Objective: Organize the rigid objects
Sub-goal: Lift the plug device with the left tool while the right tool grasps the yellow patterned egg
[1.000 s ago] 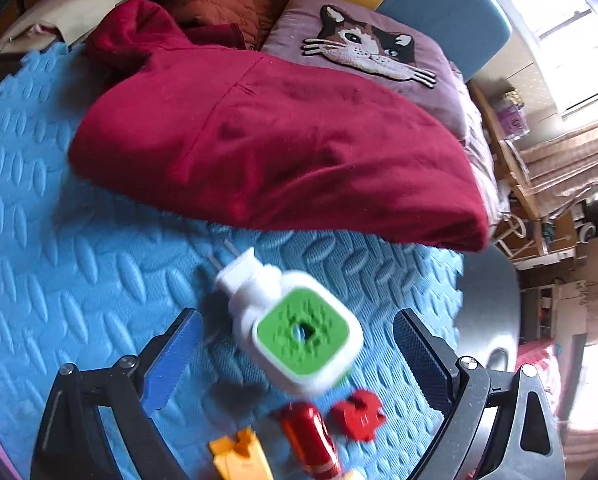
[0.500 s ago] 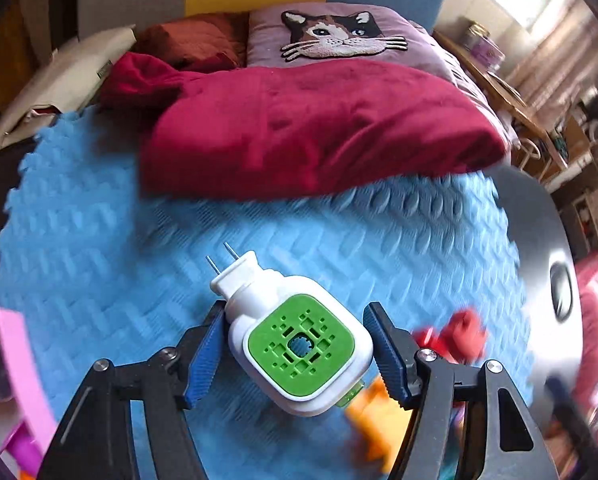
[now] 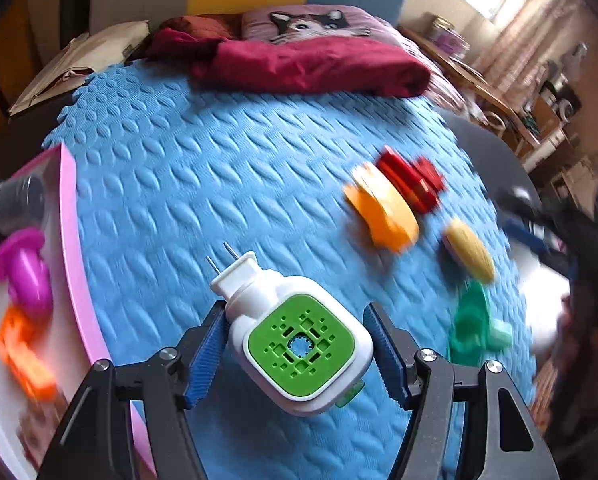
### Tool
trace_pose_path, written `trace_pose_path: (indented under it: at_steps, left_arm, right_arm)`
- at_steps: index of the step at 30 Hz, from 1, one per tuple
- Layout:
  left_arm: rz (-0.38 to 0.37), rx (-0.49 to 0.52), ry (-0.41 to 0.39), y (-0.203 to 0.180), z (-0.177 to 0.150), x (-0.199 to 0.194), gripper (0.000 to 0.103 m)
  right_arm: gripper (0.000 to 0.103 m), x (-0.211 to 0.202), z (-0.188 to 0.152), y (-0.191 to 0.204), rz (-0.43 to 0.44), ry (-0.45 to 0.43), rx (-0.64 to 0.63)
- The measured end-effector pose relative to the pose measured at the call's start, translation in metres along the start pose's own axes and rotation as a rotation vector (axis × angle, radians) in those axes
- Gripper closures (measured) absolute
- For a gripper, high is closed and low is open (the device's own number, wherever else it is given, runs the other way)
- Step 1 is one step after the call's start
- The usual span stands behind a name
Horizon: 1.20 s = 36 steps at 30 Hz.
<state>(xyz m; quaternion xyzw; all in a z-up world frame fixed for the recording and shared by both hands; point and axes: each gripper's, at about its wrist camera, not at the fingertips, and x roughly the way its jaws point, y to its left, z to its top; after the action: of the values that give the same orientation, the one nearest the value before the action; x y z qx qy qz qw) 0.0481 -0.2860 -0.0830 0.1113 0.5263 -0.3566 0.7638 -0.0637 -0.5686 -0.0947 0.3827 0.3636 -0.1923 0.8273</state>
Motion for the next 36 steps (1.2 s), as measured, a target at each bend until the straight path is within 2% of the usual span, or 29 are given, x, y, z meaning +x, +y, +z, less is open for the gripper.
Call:
trace_pose_path:
  at_steps: [4, 7, 10, 13, 16, 24, 31, 36]
  left_arm:
    - [0.018, 0.072, -0.011, -0.021, -0.023, 0.006, 0.035]
    - [0.047, 0.124, -0.078, -0.029, -0.033, 0.006, 0.034]
    - [0.040, 0.106, -0.085, -0.026, -0.035, 0.013, 0.038]
    - [0.063, 0.131, -0.125, -0.028, -0.034, 0.016, 0.039]
    - [0.085, 0.153, -0.144, -0.030, -0.034, 0.019, 0.040]
    - [0.099, 0.176, -0.170, -0.031, -0.040, 0.017, 0.040]
    - [0.088, 0.175, -0.188, -0.029, -0.043, 0.016, 0.040]
    - [0.087, 0.171, -0.193, -0.029, -0.044, 0.014, 0.040]
  right_arm:
    - [0.037, 0.007, -0.002, 0.002, 0.035, 0.040, -0.003]
    - [0.037, 0.010, -0.005, 0.008, 0.036, 0.052, -0.030]
    - [0.037, 0.019, -0.008, 0.013, 0.032, 0.098, -0.056]
    - [0.037, 0.027, -0.011, 0.017, -0.001, 0.124, -0.093]
    - [0.037, 0.033, -0.012, 0.016, 0.028, 0.158, -0.077]
    - [0.032, 0.037, -0.012, 0.018, 0.032, 0.161, -0.089]
    - [0.019, 0.041, -0.017, 0.029, 0.026, 0.154, -0.166]
    - [0.019, 0.042, -0.019, 0.032, 0.014, 0.150, -0.197]
